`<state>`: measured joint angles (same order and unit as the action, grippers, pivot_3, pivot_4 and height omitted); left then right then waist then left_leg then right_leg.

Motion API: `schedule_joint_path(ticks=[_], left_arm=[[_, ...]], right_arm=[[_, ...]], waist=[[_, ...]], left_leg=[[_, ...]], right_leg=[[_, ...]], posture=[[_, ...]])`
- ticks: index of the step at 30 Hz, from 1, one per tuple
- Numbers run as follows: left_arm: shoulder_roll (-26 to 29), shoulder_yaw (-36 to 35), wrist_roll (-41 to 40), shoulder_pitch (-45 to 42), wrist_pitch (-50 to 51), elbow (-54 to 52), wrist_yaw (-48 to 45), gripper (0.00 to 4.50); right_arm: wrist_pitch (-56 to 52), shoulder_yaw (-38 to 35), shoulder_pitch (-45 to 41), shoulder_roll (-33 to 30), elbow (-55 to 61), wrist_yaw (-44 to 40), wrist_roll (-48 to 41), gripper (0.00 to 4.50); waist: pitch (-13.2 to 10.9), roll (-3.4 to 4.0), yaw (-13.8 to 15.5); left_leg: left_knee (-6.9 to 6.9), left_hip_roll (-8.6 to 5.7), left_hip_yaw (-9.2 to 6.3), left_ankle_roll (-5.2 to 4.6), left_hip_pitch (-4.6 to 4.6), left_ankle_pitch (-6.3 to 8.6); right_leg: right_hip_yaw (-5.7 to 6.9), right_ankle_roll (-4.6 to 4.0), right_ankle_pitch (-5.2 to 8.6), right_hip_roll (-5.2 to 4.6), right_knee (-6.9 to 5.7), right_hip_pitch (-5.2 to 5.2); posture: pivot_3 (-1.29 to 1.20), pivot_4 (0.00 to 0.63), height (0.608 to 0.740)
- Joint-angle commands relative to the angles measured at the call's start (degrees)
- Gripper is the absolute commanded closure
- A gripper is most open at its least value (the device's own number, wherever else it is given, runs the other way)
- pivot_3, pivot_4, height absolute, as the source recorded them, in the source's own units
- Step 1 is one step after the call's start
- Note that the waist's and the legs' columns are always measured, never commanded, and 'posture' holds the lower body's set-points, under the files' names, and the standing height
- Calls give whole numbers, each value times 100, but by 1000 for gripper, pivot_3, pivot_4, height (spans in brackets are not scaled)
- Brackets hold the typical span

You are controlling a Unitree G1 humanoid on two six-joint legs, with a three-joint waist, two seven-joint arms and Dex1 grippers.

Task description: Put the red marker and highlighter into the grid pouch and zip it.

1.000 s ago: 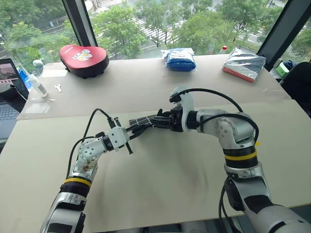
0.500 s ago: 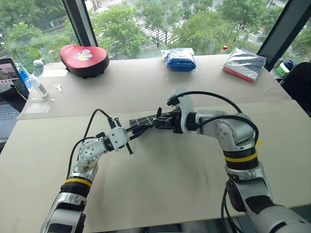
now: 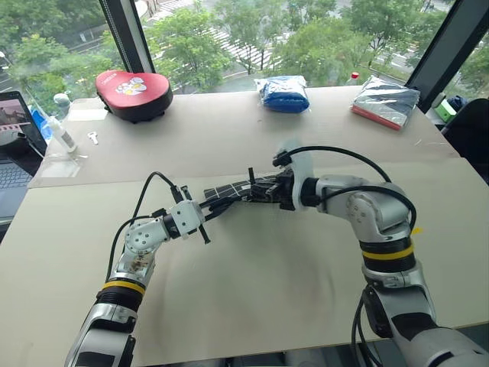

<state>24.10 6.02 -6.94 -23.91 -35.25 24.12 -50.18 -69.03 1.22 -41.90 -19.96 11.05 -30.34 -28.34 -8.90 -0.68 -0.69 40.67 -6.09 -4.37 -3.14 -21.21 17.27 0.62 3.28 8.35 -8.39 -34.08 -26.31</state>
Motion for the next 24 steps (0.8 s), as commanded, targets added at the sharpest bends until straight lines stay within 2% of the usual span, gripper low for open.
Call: schedule_joint_path(ticks=[1,11,16,20,24], left_arm=[[17,-57,-56,-19,-128,-119,31,4500],[34,-60,-73,-73,-170,-34,-7,4500],[41,-63,-88,-113,-191,23,-40,4500],[38,-60,-101,-169,-199,76,-73,4500],[12,-43,-109,-223,-200,100,-95,4500]], right_arm=[[125,-585,115,-474,573,-255,-303,4462],[615,-1163,750,-1817,441,-371,-49,4462],[779,-1271,949,-2071,241,-278,28,4462],[848,-1241,1078,-1999,304,-363,-107,4462],[862,-1228,1272,-1796,571,-535,-465,3332]], waist=[[0,0,4],[0,-1,7],[0,-1,2],[-1,-1,12],[-1,-1,20]], left_leg=[[0,0,0,0,-1,0],[0,1,5,-4,-1,2],[2,3,9,-5,0,3],[2,3,9,-5,0,3],[3,3,9,-7,0,4]], right_leg=[[0,0,0,0,0,0],[-2,1,0,-1,3,3],[-5,1,0,-1,7,5],[-5,1,0,-2,7,5],[-6,1,0,-2,7,6]], posture=[[0,150,740],[0,150,740],[0,150,740],[0,150,740],[0,150,740]])
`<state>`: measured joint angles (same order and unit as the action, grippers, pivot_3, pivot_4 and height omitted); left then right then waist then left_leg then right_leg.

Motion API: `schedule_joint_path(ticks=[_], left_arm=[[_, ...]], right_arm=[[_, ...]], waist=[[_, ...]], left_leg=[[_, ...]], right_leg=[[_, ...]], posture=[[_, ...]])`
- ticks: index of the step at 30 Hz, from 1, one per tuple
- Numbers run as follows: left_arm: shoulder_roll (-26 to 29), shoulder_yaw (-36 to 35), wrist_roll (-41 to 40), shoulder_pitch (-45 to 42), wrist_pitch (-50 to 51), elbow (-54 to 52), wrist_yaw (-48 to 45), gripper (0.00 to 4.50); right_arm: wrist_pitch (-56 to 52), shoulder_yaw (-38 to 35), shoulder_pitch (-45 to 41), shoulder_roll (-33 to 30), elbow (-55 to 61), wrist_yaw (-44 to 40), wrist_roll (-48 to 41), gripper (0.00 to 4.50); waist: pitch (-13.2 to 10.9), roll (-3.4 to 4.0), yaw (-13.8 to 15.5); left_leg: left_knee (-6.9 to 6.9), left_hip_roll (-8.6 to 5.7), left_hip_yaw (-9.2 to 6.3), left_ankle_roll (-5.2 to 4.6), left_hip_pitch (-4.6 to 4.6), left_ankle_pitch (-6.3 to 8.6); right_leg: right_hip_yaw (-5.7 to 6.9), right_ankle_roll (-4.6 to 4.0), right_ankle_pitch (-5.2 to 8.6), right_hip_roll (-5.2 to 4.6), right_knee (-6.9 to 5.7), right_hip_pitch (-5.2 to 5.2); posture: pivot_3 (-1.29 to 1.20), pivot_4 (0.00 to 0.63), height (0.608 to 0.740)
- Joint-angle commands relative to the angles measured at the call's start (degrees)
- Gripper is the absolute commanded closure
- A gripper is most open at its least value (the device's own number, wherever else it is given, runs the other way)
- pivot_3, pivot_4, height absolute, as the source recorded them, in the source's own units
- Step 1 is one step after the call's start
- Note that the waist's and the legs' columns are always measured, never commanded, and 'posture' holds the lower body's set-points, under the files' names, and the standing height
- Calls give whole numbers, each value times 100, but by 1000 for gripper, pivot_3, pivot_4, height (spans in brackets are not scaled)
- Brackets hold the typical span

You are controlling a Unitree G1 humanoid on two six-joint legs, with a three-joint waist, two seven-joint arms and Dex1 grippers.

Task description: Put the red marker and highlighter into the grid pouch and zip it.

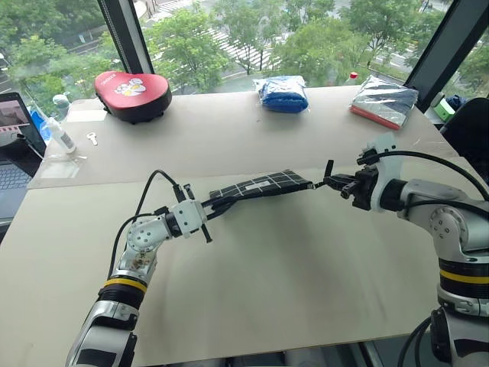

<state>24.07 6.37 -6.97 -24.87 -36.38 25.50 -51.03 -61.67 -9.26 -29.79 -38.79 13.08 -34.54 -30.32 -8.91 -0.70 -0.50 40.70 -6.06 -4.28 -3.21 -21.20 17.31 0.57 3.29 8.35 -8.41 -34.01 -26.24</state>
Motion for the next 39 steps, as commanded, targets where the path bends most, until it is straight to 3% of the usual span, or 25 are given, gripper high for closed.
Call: schedule_joint_path(ticks=[1,6,9,15,18,24,26,27,31,34,38,39], left_arm=[[2,-66,-113,-139,-97,-32,-26,4500],[-48,-10,-139,-176,-125,-42,-129,4500],[-79,19,-160,-194,-138,-47,-234,4500],[-144,261,-261,-50,-57,-255,-628,4500],[-198,439,-345,96,291,-413,-816,4500],[-222,664,-352,184,1044,-637,-1008,4500],[-194,654,-603,236,1358,-825,-1233,3535],[-173,640,-712,270,1489,-952,-1338,3437],[-143,463,-960,356,2163,-1376,-1256,1800],[-3,329,-1596,601,3077,-2012,-1412,868],[181,-194,-2630,837,4481,-2828,-1107,868],[270,-574,-3071,832,5126,-2944,-675,868]], right_arm=[[91,-121,156,118,456,-177,-349,3039],[-326,-520,350,68,439,-317,-855,1467],[-341,-848,628,-342,514,-706,-1119,1405],[453,-1684,2361,-1176,1278,-1897,-1257,1405],[770,-1912,2960,-1168,1320,-1974,-1149,1405],[1065,-1588,2997,-1027,1276,-1650,-1055,1405],[1107,-1511,2996,-1032,1265,-1598,-1035,1383],[1121,-1495,2994,-1042,1240,-1581,-1026,1383],[1206,-1495,3020,-1112,1079,-1596,-981,1383],[1265,-1519,3049,-1138,995,-1645,-975,1383],[1356,-1556,3026,-1173,828,-1745,-941,1383],[1445,-1587,3008,-1181,696,-1796,-902,1383]], waist=[[0,0,2],[0,0,20],[0,-1,74],[0,-1,166],[0,-1,132],[-4,-6,119],[-3,-6,122],[-4,-6,121],[-4,-6,124],[-3,-5,120],[-4,-5,109],[-4,-5,112]], left_leg=[[0,0,0,0,0,0],[2,1,-1,0,0,0],[4,-2,1,-4,0,2],[3,0,0,-15,-3,9],[4,1,5,-17,2,11],[11,4,21,-47,13,28],[11,5,18,-43,15,26],[11,5,18,-42,15,25],[13,3,17,-20,14,12],[12,4,18,-16,14,10],[12,5,18,-15,15,10],[11,6,18,-15,15,10]], right_leg=[[0,0,0,0,0,0],[0,0,0,0,0,0],[-2,1,-1,-2,1,2],[9,3,0,-1,3,5],[7,5,0,-2,5,12],[-13,7,0,-2,4,14],[-11,5,-1,-2,0,15],[-11,4,-2,-2,-2,14],[-11,3,-3,-2,0,13],[-12,4,-3,-2,1,14],[-13,4,-2,-1,-1,10],[-13,4,-2,-1,-1,9]], posture=[[0,150,740],[0,150,740],[0,150,740],[0,150,740],[0,150,740],[0,150,740],[0,150,740],[0,150,740],[0,150,740],[0,150,740],[0,150,740],[0,150,740]])
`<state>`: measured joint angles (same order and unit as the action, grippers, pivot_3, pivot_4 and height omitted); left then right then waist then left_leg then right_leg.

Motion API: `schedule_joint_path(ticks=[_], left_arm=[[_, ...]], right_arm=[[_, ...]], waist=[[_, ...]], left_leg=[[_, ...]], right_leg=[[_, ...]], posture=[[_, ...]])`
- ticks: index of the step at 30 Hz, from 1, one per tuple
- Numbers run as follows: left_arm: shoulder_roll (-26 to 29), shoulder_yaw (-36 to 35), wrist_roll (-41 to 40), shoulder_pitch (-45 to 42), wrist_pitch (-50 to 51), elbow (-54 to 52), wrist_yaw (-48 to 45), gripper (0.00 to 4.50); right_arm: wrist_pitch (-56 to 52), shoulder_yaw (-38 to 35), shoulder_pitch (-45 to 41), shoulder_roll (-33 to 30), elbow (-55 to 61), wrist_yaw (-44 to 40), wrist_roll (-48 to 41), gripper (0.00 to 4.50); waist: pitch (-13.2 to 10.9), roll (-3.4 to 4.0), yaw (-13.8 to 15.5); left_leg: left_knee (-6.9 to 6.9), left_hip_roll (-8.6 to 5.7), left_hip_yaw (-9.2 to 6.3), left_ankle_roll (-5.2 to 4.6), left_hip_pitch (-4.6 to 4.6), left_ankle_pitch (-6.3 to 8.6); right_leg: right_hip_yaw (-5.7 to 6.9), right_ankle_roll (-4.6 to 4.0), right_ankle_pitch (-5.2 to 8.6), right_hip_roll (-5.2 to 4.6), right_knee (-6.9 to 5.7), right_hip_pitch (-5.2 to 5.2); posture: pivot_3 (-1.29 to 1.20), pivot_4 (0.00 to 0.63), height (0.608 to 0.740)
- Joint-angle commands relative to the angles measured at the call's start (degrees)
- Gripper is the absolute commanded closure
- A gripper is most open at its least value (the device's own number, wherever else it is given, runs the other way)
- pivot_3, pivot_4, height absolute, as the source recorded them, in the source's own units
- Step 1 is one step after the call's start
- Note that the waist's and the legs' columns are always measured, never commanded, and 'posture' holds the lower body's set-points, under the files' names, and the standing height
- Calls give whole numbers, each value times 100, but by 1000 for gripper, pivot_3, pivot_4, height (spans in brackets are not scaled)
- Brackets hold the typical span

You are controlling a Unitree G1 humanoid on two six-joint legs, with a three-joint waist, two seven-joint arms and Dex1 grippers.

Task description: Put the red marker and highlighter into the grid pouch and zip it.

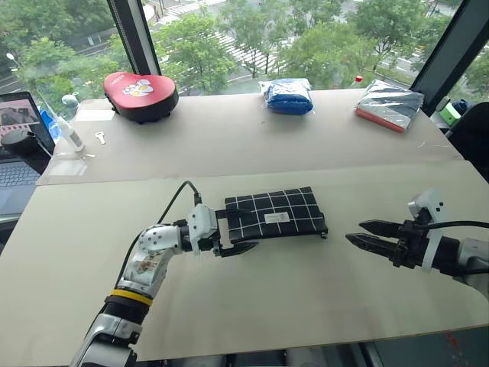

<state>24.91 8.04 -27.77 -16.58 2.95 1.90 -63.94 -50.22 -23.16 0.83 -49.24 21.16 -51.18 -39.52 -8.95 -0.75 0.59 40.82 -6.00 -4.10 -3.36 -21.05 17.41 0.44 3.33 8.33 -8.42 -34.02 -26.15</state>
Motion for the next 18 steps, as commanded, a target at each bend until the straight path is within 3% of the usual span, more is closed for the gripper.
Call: schedule_joint_path(ticks=[1,5,8,12,18], left_arm=[[246,-1011,-1291,-6,1648,-659,931,868],[687,-2050,-2009,247,2938,-885,1923,868],[1011,-2620,-2056,724,3310,-1081,2299,868],[1168,-3038,-1984,1294,3375,-1240,2441,868],[956,-3353,-1871,1731,3119,-1412,2683,868]], right_arm=[[364,-217,-68,-140,-206,-167,46,1383],[673,-247,-78,-165,-659,-250,203,1383],[880,-183,-194,-173,-1032,-285,328,1383],[1095,14,-424,-163,-1461,-317,504,1383],[1201,257,-713,-99,-1804,-341,629,1383]], waist=[[-1,-1,4],[0,0,-22],[-1,1,-35],[-2,1,-22],[-3,0,29]], left_leg=[[1,0,0,-1,0,0],[-5,4,-1,-4,11,3],[-9,3,0,11,17,-4],[-8,1,3,17,17,-2],[-10,3,1,21,19,1]], right_leg=[[0,0,0,0,0,0],[-1,1,1,4,-5,1],[-3,2,1,5,-4,3],[-9,1,1,4,0,3],[-6,-1,0,4,-2,7]], posture=[[0,150,740],[0,150,740],[0,150,740],[0,150,740],[0,150,740]])
